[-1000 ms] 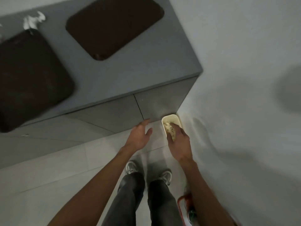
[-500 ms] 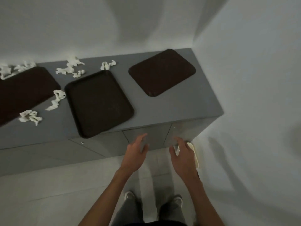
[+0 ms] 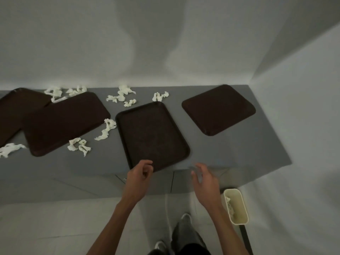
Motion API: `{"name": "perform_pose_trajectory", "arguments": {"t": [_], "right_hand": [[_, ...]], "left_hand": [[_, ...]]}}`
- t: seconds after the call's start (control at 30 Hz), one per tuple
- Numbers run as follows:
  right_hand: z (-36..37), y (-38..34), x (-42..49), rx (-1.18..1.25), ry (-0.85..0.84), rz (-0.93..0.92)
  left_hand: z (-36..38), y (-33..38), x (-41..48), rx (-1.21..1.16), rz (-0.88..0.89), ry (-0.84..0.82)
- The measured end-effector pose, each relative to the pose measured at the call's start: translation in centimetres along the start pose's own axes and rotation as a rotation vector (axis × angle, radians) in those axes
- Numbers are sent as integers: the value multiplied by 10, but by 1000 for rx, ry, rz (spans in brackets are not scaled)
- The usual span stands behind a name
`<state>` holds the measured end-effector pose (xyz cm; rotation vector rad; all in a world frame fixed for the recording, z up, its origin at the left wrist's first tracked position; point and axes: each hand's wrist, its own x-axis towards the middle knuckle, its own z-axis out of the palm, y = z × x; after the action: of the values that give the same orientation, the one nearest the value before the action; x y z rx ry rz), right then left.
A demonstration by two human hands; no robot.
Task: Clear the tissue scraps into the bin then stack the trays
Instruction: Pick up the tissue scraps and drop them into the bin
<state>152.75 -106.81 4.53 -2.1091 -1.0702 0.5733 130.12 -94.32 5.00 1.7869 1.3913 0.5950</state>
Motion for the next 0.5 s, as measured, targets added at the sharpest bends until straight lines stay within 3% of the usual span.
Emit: {"name": "perform_pose_trajectory", "arguments": {"t": [0.5], "right_hand": [[65, -67, 241, -22, -69, -100]], "left_hand": [[-30, 20, 245, 97, 123, -39]]}}
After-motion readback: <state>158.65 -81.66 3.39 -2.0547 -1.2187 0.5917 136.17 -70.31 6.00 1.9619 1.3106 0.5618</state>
